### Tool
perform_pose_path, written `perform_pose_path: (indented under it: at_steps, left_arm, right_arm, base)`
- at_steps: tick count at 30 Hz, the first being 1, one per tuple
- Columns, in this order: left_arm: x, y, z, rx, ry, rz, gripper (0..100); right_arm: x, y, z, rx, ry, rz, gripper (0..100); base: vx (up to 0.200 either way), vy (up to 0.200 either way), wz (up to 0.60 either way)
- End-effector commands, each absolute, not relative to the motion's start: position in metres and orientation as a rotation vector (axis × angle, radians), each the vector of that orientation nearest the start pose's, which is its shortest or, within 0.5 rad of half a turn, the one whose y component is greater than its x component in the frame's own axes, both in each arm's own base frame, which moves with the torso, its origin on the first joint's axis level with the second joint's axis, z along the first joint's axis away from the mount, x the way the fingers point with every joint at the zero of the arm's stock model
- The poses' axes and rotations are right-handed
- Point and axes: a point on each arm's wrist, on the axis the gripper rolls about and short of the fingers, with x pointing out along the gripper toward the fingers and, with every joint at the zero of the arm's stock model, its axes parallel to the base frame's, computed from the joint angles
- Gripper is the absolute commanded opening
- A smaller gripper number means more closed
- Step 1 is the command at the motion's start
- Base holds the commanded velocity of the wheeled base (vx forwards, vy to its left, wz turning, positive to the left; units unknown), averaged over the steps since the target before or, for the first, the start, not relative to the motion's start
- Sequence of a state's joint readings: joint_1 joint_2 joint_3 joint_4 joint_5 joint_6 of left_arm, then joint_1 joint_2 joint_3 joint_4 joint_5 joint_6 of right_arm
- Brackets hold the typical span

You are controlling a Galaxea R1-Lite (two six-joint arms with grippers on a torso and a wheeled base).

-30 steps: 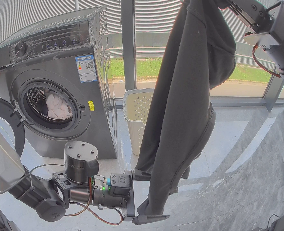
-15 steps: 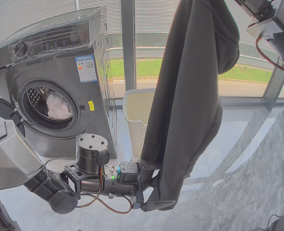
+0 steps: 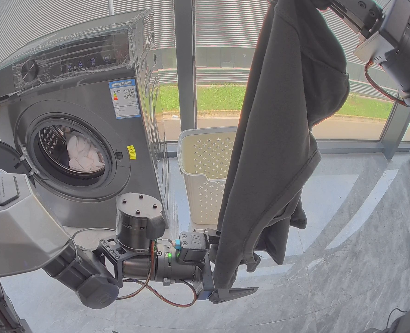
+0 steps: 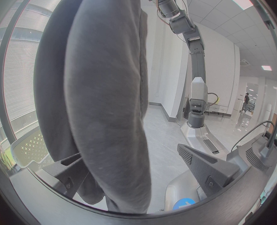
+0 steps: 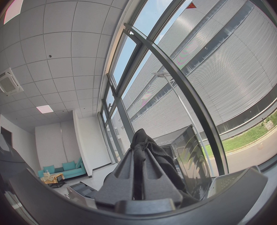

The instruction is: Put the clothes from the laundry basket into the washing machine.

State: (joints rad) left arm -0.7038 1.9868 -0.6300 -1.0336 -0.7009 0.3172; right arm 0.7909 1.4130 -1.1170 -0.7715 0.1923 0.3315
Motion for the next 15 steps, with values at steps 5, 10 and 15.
perform_pose_path:
  at_steps: [5,10,15]
  left_arm:
    - [0.253,-0.23,0.076,0.262,0.151,-1.404,100]
    - [0.26,-0.226,0.076,0.249,0.161,-1.351,0]
    - [0.261,-0.226,0.084,0.236,0.125,-1.34,0]
  right_arm:
    - [0.145,0.178,0.371,0.48,-0.308,1.107,0]
    - [0.141,0.173,0.374,0.483,-0.312,1.108,0]
    - [0.14,0.171,0.375,0.485,-0.317,1.102,0]
  base:
    - [0.0,0.0,0.0]
    - [0.0,0.0,0.0]
    - [0.0,0.0,0.0]
